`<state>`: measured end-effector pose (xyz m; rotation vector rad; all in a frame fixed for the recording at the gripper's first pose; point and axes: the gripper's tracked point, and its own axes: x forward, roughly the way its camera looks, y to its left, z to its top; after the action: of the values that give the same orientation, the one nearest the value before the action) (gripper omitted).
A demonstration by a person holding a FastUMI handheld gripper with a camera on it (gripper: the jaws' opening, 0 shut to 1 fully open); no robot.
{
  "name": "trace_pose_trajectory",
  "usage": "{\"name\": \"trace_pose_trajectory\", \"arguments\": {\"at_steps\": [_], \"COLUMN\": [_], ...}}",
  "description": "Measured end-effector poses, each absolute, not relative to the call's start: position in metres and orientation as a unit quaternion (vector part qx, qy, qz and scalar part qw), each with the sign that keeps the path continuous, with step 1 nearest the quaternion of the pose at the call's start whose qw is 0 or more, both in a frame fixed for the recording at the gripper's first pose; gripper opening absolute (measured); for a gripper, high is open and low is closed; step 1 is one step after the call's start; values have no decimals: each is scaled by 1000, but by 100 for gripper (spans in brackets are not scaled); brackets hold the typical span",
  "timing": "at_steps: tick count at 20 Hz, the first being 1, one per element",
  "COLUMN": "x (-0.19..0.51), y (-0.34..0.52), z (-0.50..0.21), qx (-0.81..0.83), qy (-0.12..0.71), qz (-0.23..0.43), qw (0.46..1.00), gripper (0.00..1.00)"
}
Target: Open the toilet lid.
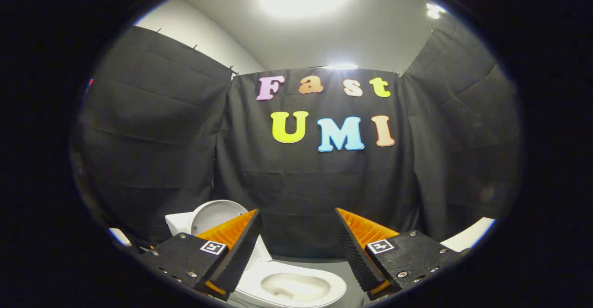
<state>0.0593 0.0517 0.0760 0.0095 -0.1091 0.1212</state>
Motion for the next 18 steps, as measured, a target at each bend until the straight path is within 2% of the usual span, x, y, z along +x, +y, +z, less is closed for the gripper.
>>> {"name": "trace_pose_trajectory", "arguments": {"at_steps": [7,10,14,18], "x": [12,-11,-26,-25], "y": [-10,-14,-36,-30], "z": [46,52,61,50], "qx": [-42,-26,-14,-19], "qy": [-12,-19,-28,-18], "qz": [19,19,-26,-34], "qw": [999,999,999,999], "gripper": [95,95,95,94]}}
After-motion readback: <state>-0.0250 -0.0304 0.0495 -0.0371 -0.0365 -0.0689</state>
